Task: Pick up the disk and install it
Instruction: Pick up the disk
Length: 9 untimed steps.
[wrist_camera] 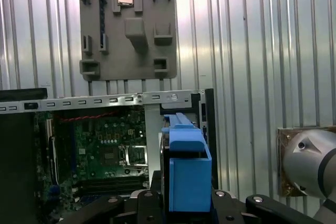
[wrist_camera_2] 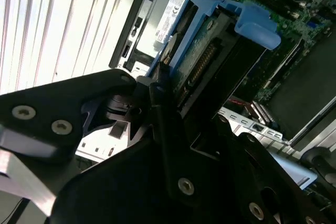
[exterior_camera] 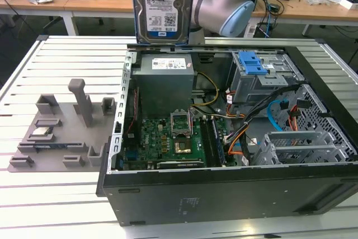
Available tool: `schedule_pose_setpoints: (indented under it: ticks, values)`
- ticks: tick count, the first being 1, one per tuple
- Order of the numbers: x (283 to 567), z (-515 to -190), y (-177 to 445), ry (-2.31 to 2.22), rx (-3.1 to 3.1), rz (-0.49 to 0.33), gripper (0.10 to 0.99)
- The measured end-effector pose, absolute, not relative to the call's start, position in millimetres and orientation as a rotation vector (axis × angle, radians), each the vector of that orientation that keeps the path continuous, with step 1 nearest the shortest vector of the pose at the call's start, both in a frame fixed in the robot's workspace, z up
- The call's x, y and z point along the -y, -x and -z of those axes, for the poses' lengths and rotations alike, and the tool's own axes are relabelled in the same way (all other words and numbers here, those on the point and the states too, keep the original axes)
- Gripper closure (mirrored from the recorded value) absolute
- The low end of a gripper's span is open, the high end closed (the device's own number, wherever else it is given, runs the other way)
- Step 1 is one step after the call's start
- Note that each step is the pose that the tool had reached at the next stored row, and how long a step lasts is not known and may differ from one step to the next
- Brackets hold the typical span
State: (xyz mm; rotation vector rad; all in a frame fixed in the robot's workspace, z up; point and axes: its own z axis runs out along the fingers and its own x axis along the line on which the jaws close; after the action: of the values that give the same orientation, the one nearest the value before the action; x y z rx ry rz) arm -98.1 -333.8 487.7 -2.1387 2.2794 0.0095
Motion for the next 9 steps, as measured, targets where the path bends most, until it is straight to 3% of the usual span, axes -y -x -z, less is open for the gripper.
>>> schedule_pose_setpoints:
  ticks: [9]
  values:
    - [334, -488, 74, 2.139, -2.279, -0.009, 0.725]
